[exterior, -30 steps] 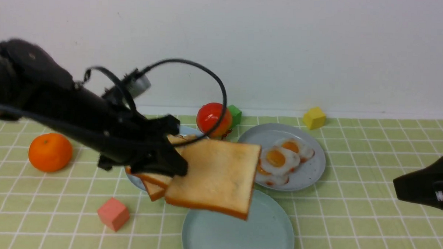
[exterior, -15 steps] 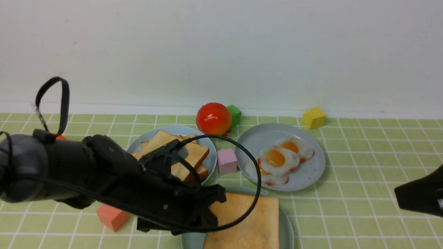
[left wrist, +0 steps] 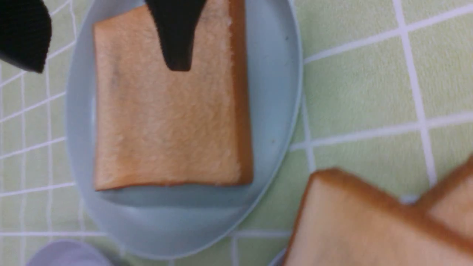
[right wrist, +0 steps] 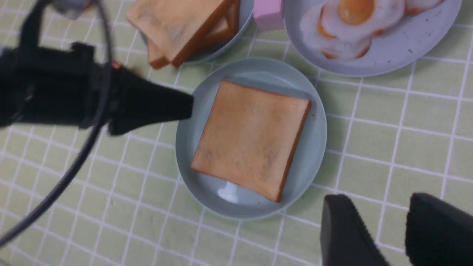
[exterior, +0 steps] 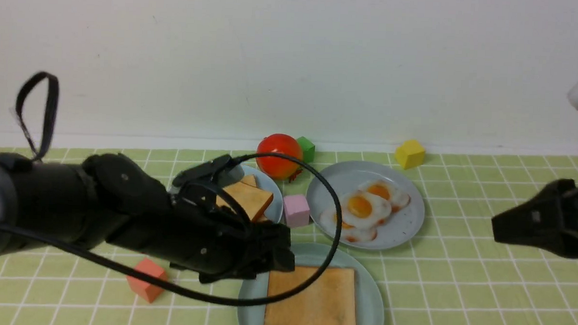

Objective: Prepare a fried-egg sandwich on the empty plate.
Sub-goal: Use the right arm to grab a fried egg

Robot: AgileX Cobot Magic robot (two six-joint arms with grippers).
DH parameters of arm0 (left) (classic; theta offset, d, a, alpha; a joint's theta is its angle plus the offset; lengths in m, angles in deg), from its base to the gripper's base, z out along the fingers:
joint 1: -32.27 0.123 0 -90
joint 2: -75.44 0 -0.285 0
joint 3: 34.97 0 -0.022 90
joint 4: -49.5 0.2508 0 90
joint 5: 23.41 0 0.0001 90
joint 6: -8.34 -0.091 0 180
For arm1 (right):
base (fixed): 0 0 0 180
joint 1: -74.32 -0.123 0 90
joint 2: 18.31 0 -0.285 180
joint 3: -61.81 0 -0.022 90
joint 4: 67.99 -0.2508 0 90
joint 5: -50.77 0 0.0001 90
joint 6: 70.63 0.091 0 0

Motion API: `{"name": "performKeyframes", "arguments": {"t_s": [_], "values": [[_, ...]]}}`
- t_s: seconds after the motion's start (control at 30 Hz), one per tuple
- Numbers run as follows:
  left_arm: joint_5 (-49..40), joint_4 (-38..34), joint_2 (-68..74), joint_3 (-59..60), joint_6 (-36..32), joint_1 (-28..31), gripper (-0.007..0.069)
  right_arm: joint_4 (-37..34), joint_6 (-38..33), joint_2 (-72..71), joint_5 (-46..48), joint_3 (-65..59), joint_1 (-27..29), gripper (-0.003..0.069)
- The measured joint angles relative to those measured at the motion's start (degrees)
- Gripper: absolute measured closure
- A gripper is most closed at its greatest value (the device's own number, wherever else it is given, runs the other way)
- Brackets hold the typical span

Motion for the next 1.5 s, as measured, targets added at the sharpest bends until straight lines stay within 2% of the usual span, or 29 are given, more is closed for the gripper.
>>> {"name": "performKeyframes", "arguments": {"t_s": [0.1, 0.13, 0.17, 0.27, 0.3, 0.43, 0.47, 0.5, 0.57, 0.6, 0.8, 1.3, 1.43, 1.47, 1.5], "values": [[-3.7, 6.4, -3.4, -3.6, -0.1, 0.0, 0.009, -0.1, 4.2, 4.6, -3.8, 0.0, 0.0, 0.032], [-8.7, 10.6, -5.3, -7.4, -0.7, 0.0, 0.0085, -0.5, 5.8, 8.1, -6.9, 0.0, 0.0, 0.028], [-9.4, 11.7, -5.7, -7.8, -0.8, 0.0, 0.0087, -0.5, 5.8, 9.1, -7.7, 0.0, 0.0, 0.0271], [-20.4, 18.1, -7.4, -15.5, -1.0, 0.0, 0.0137, -3.2, 6.6, 16.5, -15.2, 0.0, 0.0, 0.0218], [-23.8, 19.7, -7.5, -17.8, -1.1, 0.0, 0.0169, -4.6, 6.7, 18.7, -17.4, 0.0, 0.0, 0.0211], [-34.0, 23.8, -7.5, -24.1, -1.1, 0.0, 0.0385, -13.2, 6.9, 27.6, -24.7, 0.1, 0.0, 0.0203], [-34.3, 23.9, -7.5, -24.2, -1.1, 0.0, 0.0412, -13.2, 6.8, 28.0, -25.0, 0.2, 0.0, 0.0203], [-35.7, 24.2, -7.5, -25.0, -1.1, 0.0, 0.0506, -15.9, 6.3, 30.6, -27.3, 0.2, 0.0, 0.0203], [-36.4, 24.8, -7.6, -25.3, -1.1, 0.0, 0.0617, -19.8, 4.8, 34.4, -30.7, 0.9, 0.0, 0.0202], [-36.6, 25.2, -7.6, -25.3, -1.1, 0.0, 0.0638, -21.0, 4.0, 35.7, -31.9, 1.3, 0.0, 0.0202], [-37.0, 26.9, -7.6, -25.3, -1.1, 0.0, 0.0638, -27.3, 2.7, 42.8, -38.2, 4.9, 0.0, 0.0202], [-37.0, 27.2, -7.6, -25.3, -1.1, 0.0, 0.0638, -31.3, 2.6, 53.3, -40.1, 11.1, 0.0, 0.0213], [-37.0, 27.2, -7.6, -25.3, -1.1, 0.0, 0.0638, -32.5, 2.6, 54.2, -41.1, 11.3, 0.0, 0.0316], [-37.0, 27.2, -7.6, -25.3, -1.1, 0.0, 0.0638, -32.7, 2.6, 54.2, -41.1, 11.3, 0.0, 0.0324], [-37.0, 27.3, -7.6, -25.3, -1.1, 0.0, 0.0638, -32.9, 2.6, 54.4, -41.2, 11.3, 0.0, 0.0385]]}}
